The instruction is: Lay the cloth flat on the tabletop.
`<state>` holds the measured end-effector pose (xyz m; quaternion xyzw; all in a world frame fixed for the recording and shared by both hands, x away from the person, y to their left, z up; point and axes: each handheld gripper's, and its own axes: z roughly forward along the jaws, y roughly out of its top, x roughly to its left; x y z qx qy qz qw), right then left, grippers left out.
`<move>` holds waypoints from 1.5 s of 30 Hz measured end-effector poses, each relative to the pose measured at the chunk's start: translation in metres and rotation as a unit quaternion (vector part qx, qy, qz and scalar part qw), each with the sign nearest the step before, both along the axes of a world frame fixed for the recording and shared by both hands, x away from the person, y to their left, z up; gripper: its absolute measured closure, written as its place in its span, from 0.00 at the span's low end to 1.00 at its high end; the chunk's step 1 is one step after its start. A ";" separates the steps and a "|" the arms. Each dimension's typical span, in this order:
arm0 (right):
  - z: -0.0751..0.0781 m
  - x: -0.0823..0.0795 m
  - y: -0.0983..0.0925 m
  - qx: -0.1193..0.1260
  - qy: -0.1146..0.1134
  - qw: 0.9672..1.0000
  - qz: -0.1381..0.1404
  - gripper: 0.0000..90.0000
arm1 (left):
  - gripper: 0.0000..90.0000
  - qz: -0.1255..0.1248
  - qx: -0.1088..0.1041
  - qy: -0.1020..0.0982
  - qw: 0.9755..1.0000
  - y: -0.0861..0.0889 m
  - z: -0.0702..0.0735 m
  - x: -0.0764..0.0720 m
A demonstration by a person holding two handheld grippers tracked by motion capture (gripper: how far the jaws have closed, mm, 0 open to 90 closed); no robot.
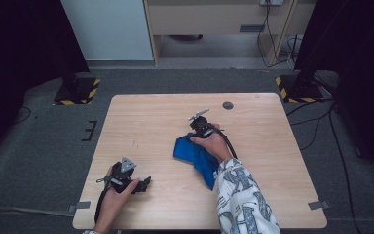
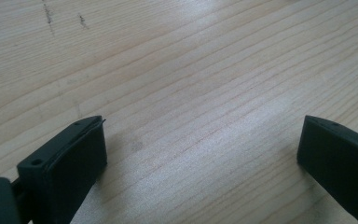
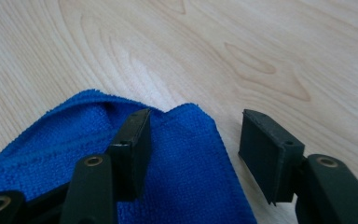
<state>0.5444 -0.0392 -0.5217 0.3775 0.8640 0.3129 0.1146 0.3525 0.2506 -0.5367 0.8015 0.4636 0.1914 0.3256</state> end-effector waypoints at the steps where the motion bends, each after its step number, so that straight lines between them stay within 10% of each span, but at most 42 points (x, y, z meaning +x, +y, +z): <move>1: -0.001 -0.001 0.001 0.001 -0.003 1.000 0.001 0.50 | 0.01 0.000 0.000 0.000 1.000 0.000 0.000 0.000; 11: 0.001 -0.005 0.004 0.008 -0.009 0.999 0.034 0.94 | 0.01 0.000 0.000 0.000 1.000 0.000 0.000 0.000; 45: 0.086 -0.064 -0.078 0.096 -0.095 0.991 0.007 0.97 | 0.15 0.010 -0.023 -0.032 0.999 0.001 0.015 0.004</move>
